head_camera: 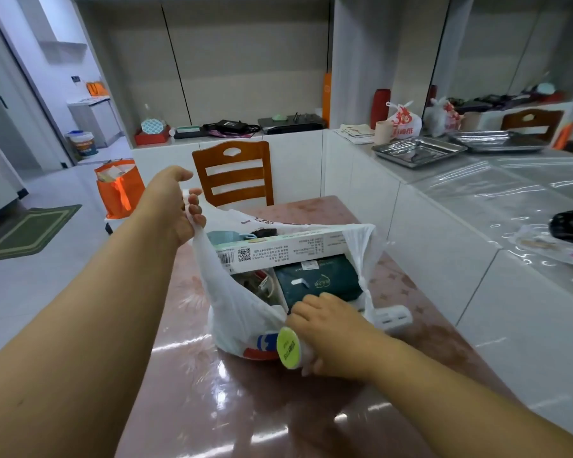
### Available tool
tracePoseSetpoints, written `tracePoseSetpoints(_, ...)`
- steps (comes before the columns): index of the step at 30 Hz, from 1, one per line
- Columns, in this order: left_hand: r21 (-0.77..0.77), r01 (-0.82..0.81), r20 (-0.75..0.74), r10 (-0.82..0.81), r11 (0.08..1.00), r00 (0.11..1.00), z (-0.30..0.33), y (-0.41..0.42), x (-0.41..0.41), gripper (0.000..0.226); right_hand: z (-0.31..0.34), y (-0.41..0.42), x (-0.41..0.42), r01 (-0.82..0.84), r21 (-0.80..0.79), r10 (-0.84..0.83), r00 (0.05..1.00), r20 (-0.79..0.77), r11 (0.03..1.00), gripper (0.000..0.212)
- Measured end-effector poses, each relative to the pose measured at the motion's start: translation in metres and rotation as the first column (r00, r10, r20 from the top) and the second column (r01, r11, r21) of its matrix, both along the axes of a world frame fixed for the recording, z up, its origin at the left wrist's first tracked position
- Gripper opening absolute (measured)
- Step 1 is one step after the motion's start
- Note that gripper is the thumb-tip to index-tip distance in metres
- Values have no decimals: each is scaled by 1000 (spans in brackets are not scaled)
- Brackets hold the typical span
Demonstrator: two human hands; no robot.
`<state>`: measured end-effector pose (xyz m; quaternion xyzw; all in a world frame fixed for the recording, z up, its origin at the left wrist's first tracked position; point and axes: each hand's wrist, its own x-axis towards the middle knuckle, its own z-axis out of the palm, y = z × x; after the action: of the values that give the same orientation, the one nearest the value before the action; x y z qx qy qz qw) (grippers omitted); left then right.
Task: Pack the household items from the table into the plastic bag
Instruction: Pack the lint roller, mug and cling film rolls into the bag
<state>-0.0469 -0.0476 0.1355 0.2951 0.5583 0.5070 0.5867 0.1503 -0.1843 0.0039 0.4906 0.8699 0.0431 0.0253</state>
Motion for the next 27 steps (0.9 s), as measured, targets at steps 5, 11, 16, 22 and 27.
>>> tracePoseSetpoints(5, -8, -1, -31, 1, 1000, 1000, -1, 0, -4, 38, 61, 3, 5, 73, 207, -6, 952, -306, 976, 44)
tracePoseSetpoints(11, 4, 12, -63, -11, 1000, 998, 0, 1, -8, 34, 191, 14, 6, 168, 306, 114, 682, -722, 937, 63)
tracePoseSetpoints(16, -24, 29, 23, -29, 999, 999, 1, 4, -15, 39, 245, 33, -1, 86, 490, 377, 528, -761, 868, 75)
tracePoseSetpoints(22, 21, 125, 264, -126, 992, 956, -8, 9, -26, 64, 229, 67, -23, -13, 459, 396, 528, -751, 888, 78)
tracePoseSetpoints(27, 94, 146, 431, -173, 985, 885, -15, 16, -33, 72, 189, 92, -37, -88, 253, 246, 662, -708, 963, 67)
